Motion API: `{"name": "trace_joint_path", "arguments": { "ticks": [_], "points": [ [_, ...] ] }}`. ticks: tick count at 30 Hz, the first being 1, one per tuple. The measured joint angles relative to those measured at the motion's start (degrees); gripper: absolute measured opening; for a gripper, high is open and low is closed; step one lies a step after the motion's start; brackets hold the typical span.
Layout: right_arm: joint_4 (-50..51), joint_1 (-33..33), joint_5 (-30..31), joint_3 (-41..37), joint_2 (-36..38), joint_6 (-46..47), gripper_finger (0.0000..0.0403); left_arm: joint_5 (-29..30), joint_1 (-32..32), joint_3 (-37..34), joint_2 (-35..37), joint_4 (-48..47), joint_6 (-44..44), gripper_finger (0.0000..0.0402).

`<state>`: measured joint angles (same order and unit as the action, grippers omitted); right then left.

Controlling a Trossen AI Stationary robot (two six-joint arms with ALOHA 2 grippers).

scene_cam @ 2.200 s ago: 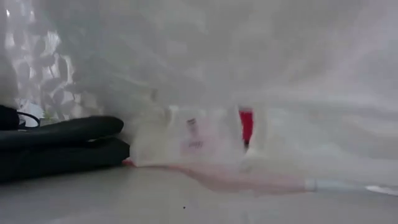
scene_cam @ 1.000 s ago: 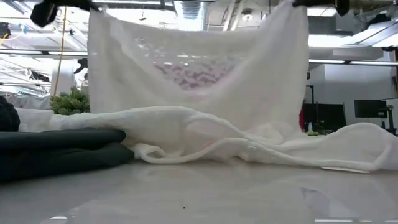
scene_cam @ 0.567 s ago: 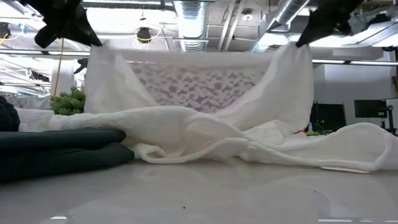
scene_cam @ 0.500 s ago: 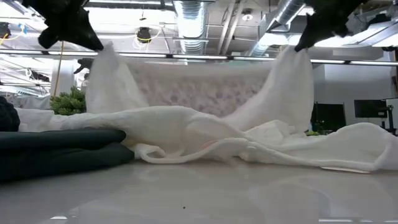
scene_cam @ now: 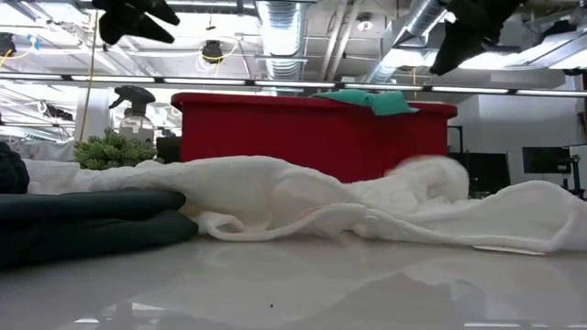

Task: Fold Laundry from Bin
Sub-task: Fold the white dress

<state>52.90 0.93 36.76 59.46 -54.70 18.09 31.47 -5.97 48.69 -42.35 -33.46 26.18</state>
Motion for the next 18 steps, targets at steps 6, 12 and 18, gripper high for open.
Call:
{"name": "trace_joint_path", "arguments": {
  "ticks": [6, 12, 18],
  "points": [
    [-0.60, -0.01, -3.93, 0.22, -1.02, -0.18, 0.0196, -7.71, 3.52, -0.07, -7.63, 0.48, 0.55, 0.0115],
    [3.60, 3.92, -4.20, 0.18, -4.45, -0.99, 0.0051, -6.78, 10.14, -0.08, -15.03, 1.09, -2.44, 0.0010],
    [0.71, 10.57, -6.02, 0.18, -10.43, -7.55, 0.0021, -12.98, 20.07, -0.09, -20.50, 2.11, -8.10, 0.0001]
  ]
}}
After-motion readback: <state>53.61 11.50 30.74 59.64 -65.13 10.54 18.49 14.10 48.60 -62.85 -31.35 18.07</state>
